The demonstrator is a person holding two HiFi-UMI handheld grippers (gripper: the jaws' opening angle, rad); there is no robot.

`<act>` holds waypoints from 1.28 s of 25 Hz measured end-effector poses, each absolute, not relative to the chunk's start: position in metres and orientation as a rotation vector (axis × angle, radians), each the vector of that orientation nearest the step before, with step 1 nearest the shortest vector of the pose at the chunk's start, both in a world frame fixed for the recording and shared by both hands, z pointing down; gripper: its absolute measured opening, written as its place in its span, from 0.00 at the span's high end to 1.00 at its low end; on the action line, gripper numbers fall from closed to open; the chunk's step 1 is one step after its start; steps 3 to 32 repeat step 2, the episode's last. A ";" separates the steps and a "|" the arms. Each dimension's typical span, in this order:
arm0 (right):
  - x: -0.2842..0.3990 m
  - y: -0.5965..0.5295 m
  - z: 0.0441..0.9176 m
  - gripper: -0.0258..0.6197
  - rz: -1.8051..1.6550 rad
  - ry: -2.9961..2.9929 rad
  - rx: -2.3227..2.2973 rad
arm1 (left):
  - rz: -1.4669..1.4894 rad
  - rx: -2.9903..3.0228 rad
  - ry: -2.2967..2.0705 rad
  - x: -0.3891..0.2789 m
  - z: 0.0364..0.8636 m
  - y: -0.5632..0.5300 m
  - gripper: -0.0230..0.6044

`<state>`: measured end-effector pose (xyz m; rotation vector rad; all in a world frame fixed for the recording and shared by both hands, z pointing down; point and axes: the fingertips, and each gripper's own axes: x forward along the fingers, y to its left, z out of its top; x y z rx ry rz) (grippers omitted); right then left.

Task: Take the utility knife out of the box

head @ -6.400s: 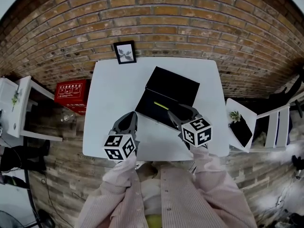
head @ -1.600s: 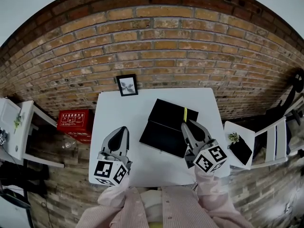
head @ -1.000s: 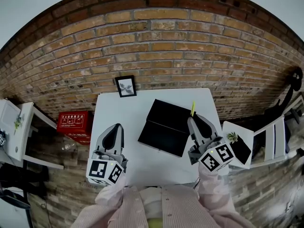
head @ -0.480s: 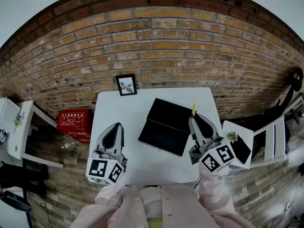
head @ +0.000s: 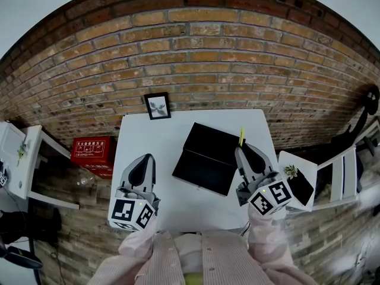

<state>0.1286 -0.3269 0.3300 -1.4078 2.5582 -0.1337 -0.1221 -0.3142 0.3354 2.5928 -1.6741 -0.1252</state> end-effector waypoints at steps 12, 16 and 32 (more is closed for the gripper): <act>0.129 -0.328 0.330 0.88 -0.132 2.562 -1.410 | -0.123 2.592 -1.673 -0.121 0.335 -0.316 0.98; 0.129 -0.328 0.330 0.88 -0.132 2.562 -1.410 | -0.123 2.592 -1.673 -0.121 0.335 -0.316 0.98; 0.129 -0.328 0.330 0.88 -0.132 2.562 -1.410 | -0.123 2.592 -1.673 -0.121 0.335 -0.316 0.98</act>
